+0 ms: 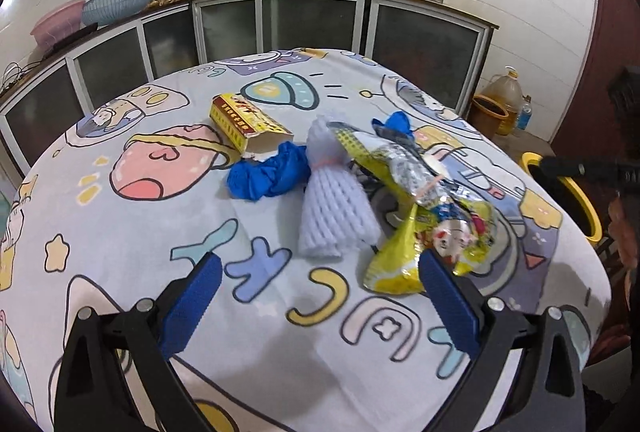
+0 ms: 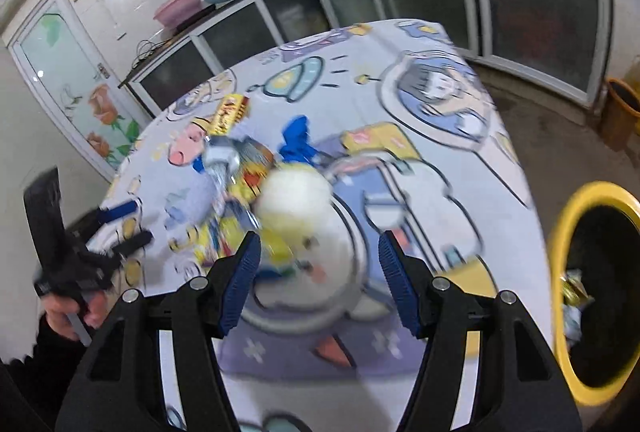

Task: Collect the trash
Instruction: 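Return both tools to the table and grasp the white foam net with the left tool, then lift the foam net with the left tool while the right tool grasps the blue glove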

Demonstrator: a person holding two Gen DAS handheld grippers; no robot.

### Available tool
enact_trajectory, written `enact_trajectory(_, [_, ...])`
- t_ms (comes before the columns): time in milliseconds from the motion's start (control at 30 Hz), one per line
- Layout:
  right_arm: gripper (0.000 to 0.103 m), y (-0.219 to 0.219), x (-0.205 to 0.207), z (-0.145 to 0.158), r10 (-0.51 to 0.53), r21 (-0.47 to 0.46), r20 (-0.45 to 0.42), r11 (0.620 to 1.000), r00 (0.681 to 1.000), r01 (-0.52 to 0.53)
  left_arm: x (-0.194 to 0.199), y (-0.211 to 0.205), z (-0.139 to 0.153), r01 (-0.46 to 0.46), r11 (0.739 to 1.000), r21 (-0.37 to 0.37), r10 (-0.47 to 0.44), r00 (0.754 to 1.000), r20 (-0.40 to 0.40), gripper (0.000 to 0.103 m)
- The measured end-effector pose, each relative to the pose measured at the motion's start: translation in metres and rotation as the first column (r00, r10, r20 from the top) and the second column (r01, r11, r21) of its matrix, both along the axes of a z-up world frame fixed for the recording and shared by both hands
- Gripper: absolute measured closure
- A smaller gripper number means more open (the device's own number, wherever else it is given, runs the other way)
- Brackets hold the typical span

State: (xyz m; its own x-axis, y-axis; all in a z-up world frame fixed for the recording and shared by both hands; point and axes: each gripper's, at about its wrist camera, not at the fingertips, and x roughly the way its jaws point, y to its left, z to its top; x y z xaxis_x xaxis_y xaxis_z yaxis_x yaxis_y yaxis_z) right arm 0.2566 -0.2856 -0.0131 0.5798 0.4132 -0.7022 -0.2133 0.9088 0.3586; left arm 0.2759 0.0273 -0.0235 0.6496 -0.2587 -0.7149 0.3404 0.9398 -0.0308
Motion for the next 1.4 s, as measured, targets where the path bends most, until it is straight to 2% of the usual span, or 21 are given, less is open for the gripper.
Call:
enact_trajectory(267, [0.044,0.023,0.071,-0.007,0.027,0.074,-0.079,0.997,0.997,-0.021,0.024,0.004,-0.007,-0.004,1.0,-0.01,0.004,1.0,-0.018,0.008])
enact_trajectory(400, [0.044,0.035,0.095,-0.016,0.035,0.067,-0.113,0.997,0.993,-0.028,0.039,0.0,-0.013,0.009,0.999,-0.034,-0.011,0.999,-0.053,0.008])
enact_trajectory(667, [0.044,0.041,0.135,-0.034,0.023,0.149,-0.197,0.989,0.98,0.006,0.067,-0.009,-0.026,0.0,0.998,-0.065,-0.007,0.994,-0.112,0.008])
enact_trajectory(867, [0.046,0.057,0.145,-0.035,0.046,0.124,-0.189,0.992,0.981,-0.023,0.08,-0.016,-0.037,0.004,0.995,-0.102,-0.02,0.987,-0.157,0.008])
enact_trajectory(933, [0.05,0.062,0.147,-0.038,0.054,0.1,-0.195,0.994,0.979,-0.035,0.083,-0.018,-0.039,0.004,0.994,-0.113,-0.022,0.987,-0.161,0.008])
enact_trajectory(1000, [0.055,0.065,0.149,-0.042,0.054,0.084,-0.208,0.996,0.977,-0.037,0.085,-0.019,-0.04,0.002,0.992,-0.126,-0.023,0.987,-0.162,0.014])
enact_trajectory(1033, [0.057,0.066,0.15,-0.045,0.054,0.075,-0.218,0.996,0.975,-0.039,0.087,-0.019,-0.041,-0.001,0.992,-0.129,-0.021,0.986,-0.168,0.02])
enact_trajectory(1133, [0.077,0.068,0.151,-0.048,0.039,0.05,-0.222,0.998,0.974,-0.028,0.089,-0.016,-0.045,-0.007,0.989,-0.146,-0.021,0.982,-0.189,0.052])
enact_trajectory(1200, [0.092,0.068,0.151,-0.049,0.048,0.054,-0.226,0.998,0.973,-0.037,0.09,-0.016,-0.047,0.001,0.988,-0.153,-0.033,0.978,-0.207,0.063])
enact_trajectory(1233, [0.094,0.068,0.151,-0.049,0.048,0.059,-0.23,0.998,0.972,-0.035,0.089,-0.017,-0.048,0.001,0.99,-0.142,-0.031,0.978,-0.206,0.069])
enact_trajectory(1267, [0.097,0.067,0.151,-0.049,0.041,0.06,-0.23,0.998,0.972,-0.027,0.089,-0.017,-0.048,0.0,0.991,-0.137,-0.029,0.978,-0.206,0.074])
enact_trajectory(1400, [0.099,0.068,0.146,-0.041,0.066,0.097,-0.218,0.994,0.974,-0.045,0.08,-0.011,-0.042,0.0,0.988,-0.155,-0.032,0.978,-0.204,0.076])
